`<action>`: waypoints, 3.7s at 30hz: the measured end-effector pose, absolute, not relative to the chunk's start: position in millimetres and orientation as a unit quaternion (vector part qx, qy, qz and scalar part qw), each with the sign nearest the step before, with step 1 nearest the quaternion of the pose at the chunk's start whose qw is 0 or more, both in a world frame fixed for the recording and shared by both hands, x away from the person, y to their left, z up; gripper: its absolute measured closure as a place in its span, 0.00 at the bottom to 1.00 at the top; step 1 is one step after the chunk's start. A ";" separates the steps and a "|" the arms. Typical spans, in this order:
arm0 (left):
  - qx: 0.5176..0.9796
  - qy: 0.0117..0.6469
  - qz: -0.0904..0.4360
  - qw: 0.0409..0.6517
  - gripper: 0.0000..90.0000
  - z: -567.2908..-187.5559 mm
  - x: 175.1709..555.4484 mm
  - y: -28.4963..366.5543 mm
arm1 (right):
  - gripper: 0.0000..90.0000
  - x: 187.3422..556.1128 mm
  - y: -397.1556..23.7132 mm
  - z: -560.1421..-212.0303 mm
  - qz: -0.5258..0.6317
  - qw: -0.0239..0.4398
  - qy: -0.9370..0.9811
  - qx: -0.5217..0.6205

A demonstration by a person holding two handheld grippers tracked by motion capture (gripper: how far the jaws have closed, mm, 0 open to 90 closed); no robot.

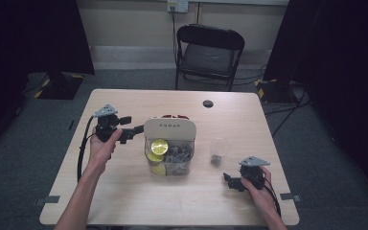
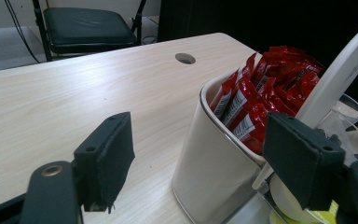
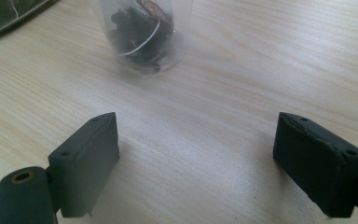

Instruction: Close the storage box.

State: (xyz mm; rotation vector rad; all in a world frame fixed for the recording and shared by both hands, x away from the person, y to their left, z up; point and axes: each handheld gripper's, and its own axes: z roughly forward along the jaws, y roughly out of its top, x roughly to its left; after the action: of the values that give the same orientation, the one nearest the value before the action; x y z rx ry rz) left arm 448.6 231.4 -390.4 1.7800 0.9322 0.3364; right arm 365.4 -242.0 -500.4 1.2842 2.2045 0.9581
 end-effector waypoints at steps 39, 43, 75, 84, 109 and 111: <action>0.738 0.384 0.131 0.539 0.24 -377.6 445.6 223.3 | 0.15 365.8 -242.1 -500.4 0.344 0.205 0.793 0.459; 0.747 0.378 0.123 0.533 0.24 -378.4 444.1 220.6 | 0.15 366.2 -242.2 -500.3 0.344 0.204 0.794 0.458; 0.773 0.371 0.109 0.503 0.21 -393.3 438.7 210.9 | 0.14 368.0 -242.3 -500.5 0.345 0.204 0.797 0.452; 0.787 0.370 0.102 0.483 0.21 -403.7 436.5 209.6 | 0.14 368.0 -242.3 -500.5 0.345 0.204 0.797 0.452; 0.796 0.377 0.131 0.454 0.18 -406.9 411.1 241.4 | 0.14 367.6 -242.2 -500.5 0.344 0.205 0.796 0.455; 0.794 0.386 0.131 0.451 0.18 -409.6 407.4 249.3 | 0.14 367.6 -242.4 -500.5 0.343 0.206 0.794 0.458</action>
State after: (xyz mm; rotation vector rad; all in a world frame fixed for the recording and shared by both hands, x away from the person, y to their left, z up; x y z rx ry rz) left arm 407.4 249.3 -409.6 1.9629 0.9529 0.3246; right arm 367.6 -242.4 -500.5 1.2769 2.2112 0.9552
